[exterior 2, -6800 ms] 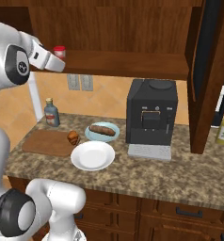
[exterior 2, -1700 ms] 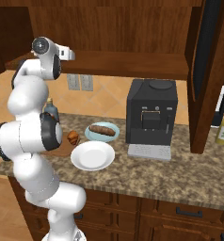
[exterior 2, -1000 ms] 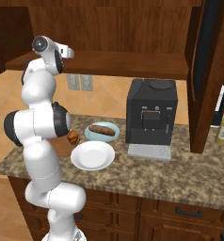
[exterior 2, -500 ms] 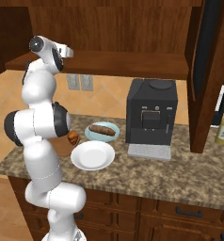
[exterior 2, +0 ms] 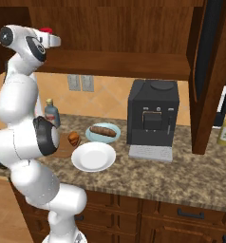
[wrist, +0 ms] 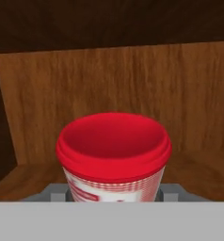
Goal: From the different types of pastries on the counter, select a croissant and place it on the cutting board. Then retrieve a jar of jam from the cabinet and place it alongside the croissant on the cutting board.
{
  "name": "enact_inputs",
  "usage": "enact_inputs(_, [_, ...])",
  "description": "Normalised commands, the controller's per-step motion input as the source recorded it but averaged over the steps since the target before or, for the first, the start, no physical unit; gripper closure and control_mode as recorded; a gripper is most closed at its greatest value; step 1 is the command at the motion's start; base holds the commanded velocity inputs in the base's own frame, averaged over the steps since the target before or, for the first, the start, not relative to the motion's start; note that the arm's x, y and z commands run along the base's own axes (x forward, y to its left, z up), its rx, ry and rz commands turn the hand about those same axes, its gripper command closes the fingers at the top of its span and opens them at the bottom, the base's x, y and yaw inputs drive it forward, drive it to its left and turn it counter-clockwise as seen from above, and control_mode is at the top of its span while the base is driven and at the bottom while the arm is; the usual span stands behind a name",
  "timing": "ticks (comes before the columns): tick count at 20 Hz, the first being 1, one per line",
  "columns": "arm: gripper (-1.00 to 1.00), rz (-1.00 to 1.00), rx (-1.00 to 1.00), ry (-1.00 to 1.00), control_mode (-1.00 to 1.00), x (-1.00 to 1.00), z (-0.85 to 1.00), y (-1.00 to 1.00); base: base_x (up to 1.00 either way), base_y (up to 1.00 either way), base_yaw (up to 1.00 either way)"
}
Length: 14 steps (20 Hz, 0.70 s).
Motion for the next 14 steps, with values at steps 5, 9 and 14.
enact_inputs(5, [1.00, -0.11, -0.01, 0.04, -1.00, -1.00, -0.05, -0.01, 0.00, 0.00, 0.00])
enact_inputs(9, [1.00, -0.11, -0.01, 0.15, -1.00, -1.00, -0.30, -0.23, 0.00, 0.00, 0.00])
enact_inputs(14, [1.00, -0.14, 0.00, 0.11, -1.00, -1.00, -0.05, -0.50, 0.00, 0.00, 0.00])
